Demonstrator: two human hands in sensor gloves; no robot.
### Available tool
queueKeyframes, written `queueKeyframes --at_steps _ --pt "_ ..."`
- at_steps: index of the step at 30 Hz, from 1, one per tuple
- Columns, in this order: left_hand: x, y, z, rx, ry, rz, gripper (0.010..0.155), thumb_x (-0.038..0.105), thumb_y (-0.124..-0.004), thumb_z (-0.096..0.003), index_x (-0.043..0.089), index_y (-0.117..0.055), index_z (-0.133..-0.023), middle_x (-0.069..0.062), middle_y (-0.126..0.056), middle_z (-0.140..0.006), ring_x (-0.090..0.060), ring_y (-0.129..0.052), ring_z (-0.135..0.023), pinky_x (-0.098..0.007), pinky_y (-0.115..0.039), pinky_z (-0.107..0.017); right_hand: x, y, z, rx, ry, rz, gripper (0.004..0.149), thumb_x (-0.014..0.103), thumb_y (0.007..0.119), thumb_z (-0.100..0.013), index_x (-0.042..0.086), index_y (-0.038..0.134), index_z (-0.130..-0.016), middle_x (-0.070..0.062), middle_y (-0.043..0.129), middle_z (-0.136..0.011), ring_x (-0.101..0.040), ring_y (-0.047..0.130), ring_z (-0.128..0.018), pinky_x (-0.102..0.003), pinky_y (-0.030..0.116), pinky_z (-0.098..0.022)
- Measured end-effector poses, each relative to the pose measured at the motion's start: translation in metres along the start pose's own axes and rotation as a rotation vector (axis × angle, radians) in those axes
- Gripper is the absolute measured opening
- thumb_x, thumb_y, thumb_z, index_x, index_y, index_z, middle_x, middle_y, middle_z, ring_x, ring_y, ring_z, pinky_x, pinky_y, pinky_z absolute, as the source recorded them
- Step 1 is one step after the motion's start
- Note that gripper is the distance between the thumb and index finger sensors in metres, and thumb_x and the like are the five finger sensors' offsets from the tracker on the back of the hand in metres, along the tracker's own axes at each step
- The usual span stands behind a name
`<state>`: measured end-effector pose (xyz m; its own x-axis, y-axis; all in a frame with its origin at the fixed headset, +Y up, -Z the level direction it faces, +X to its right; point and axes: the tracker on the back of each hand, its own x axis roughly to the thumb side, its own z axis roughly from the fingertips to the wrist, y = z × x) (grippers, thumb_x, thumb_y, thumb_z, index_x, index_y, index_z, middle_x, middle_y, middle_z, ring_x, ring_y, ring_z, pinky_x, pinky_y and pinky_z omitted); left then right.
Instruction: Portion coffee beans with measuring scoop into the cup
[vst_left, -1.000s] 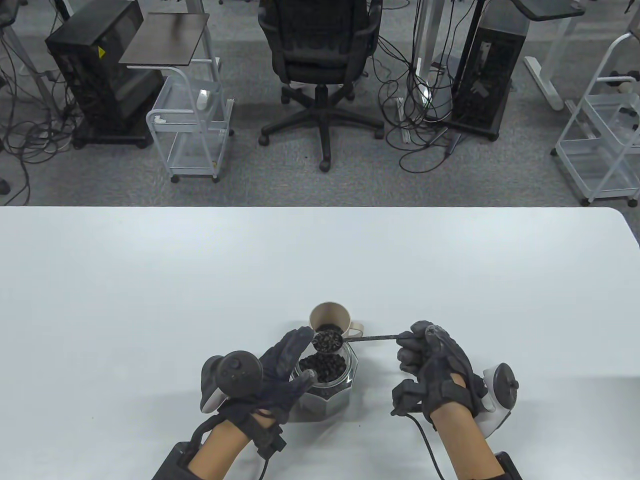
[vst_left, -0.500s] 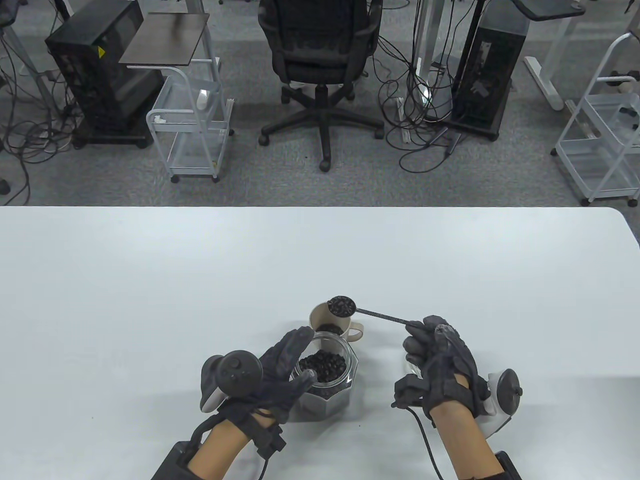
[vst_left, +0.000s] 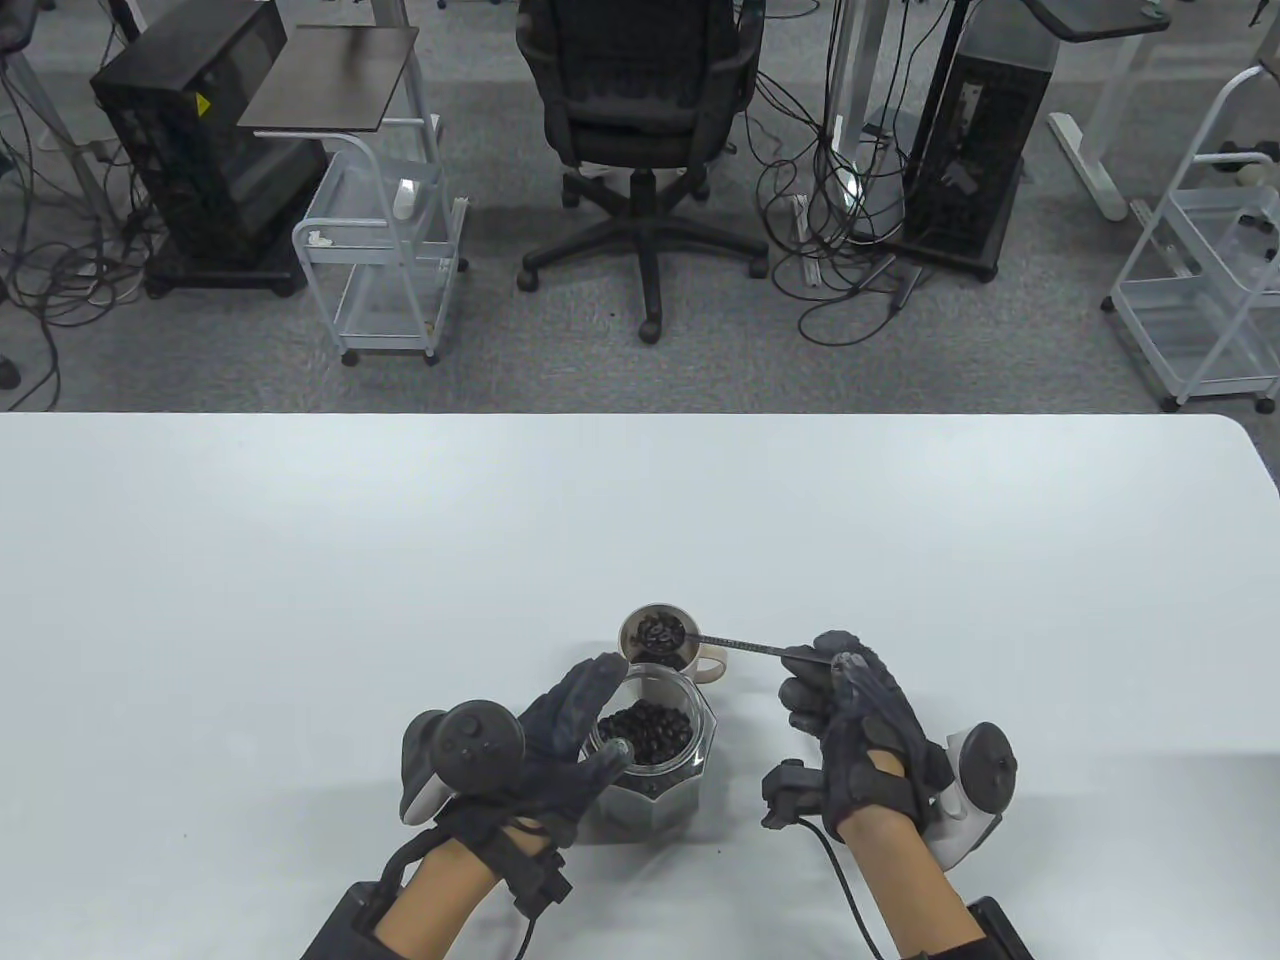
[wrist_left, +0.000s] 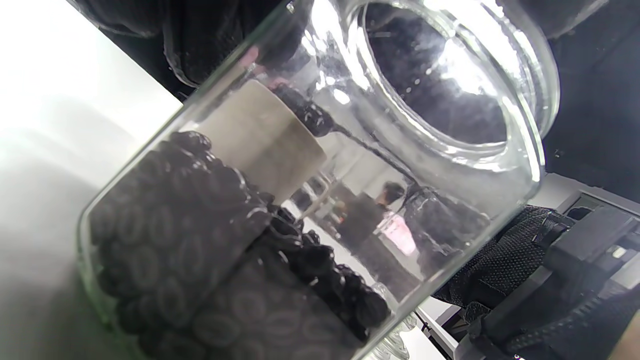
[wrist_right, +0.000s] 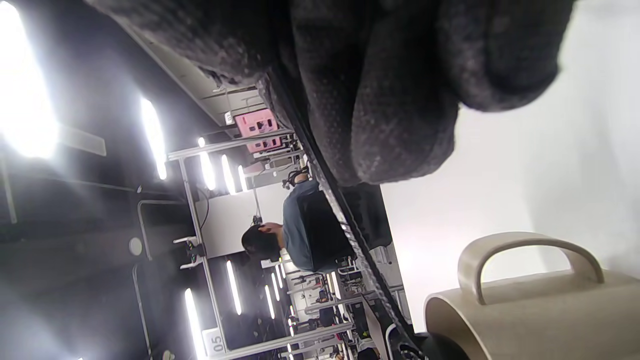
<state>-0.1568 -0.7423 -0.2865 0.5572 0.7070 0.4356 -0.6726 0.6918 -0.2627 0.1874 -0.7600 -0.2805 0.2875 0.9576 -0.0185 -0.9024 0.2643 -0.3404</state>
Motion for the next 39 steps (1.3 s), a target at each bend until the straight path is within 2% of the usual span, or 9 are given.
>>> queueKeyframes --at_steps 6,14,17,20,26,34,39 --pt "0.000 0.000 0.000 0.001 0.001 0.000 0.085 0.075 -0.055 -0.0462 0.029 -0.034 -0.115 -0.023 -0.047 -0.116 -0.056 -0.066 -0.099 -0.072 -0.051 -0.067 0.013 0.012 0.002 0.107 -0.177 0.167 0.042 0.031 0.076 -0.053 0.016 0.076 -0.093 -0.023 0.087 -0.081 -0.045 0.097 -0.057 -0.055 0.077 -0.042" --pt "0.000 0.000 0.000 -0.001 0.003 -0.002 0.085 0.075 -0.054 -0.0464 0.029 -0.034 -0.115 -0.023 -0.047 -0.116 -0.056 -0.066 -0.099 -0.072 -0.050 -0.067 0.037 0.036 0.016 0.309 -0.598 0.534 0.041 0.030 0.078 -0.052 0.021 0.079 -0.092 -0.022 0.086 -0.084 -0.048 0.095 -0.059 -0.057 0.075 -0.043" --pt "-0.001 0.000 0.000 0.001 0.000 0.003 0.084 0.075 -0.055 -0.0463 0.029 -0.034 -0.114 -0.023 -0.047 -0.116 -0.056 -0.066 -0.099 -0.072 -0.051 -0.067 0.041 0.043 0.022 0.365 -0.704 0.615 0.041 0.029 0.079 -0.051 0.021 0.080 -0.092 -0.022 0.086 -0.085 -0.049 0.095 -0.060 -0.058 0.074 -0.043" --pt "-0.001 0.000 0.000 -0.001 0.002 -0.006 0.084 0.075 -0.054 -0.0463 0.029 -0.034 -0.114 -0.023 -0.048 -0.116 -0.056 -0.066 -0.099 -0.072 -0.051 -0.067 0.041 0.046 0.024 0.386 -0.739 0.649 0.041 0.030 0.079 -0.051 0.021 0.080 -0.092 -0.022 0.086 -0.085 -0.049 0.095 -0.061 -0.058 0.074 -0.044" --pt "-0.001 0.000 0.000 0.000 0.003 0.003 0.084 0.075 -0.055 -0.0462 0.030 -0.034 -0.115 -0.023 -0.047 -0.116 -0.056 -0.066 -0.099 -0.072 -0.051 -0.067 0.044 0.039 0.023 0.328 -0.710 0.574 0.041 0.030 0.079 -0.051 0.020 0.080 -0.091 -0.022 0.087 -0.084 -0.049 0.095 -0.061 -0.058 0.074 -0.044" --pt "-0.001 0.000 0.000 0.000 0.004 0.007 0.084 0.075 -0.055 -0.0463 0.030 -0.034 -0.115 -0.023 -0.047 -0.116 -0.056 -0.066 -0.099 -0.072 -0.051 -0.067 0.036 0.013 0.009 0.162 -0.436 0.224 0.042 0.030 0.078 -0.052 0.020 0.079 -0.092 -0.022 0.086 -0.085 -0.049 0.094 -0.062 -0.059 0.074 -0.044" --pt "-0.001 -0.001 0.001 0.001 0.007 0.005 0.084 0.075 -0.055 -0.0463 0.030 -0.034 -0.115 -0.023 -0.047 -0.116 -0.056 -0.066 -0.098 -0.072 -0.051 -0.067 0.031 -0.001 0.001 0.113 -0.293 0.031 0.042 0.033 0.077 -0.053 0.022 0.077 -0.093 -0.020 0.085 -0.086 -0.048 0.094 -0.064 -0.058 0.074 -0.046"
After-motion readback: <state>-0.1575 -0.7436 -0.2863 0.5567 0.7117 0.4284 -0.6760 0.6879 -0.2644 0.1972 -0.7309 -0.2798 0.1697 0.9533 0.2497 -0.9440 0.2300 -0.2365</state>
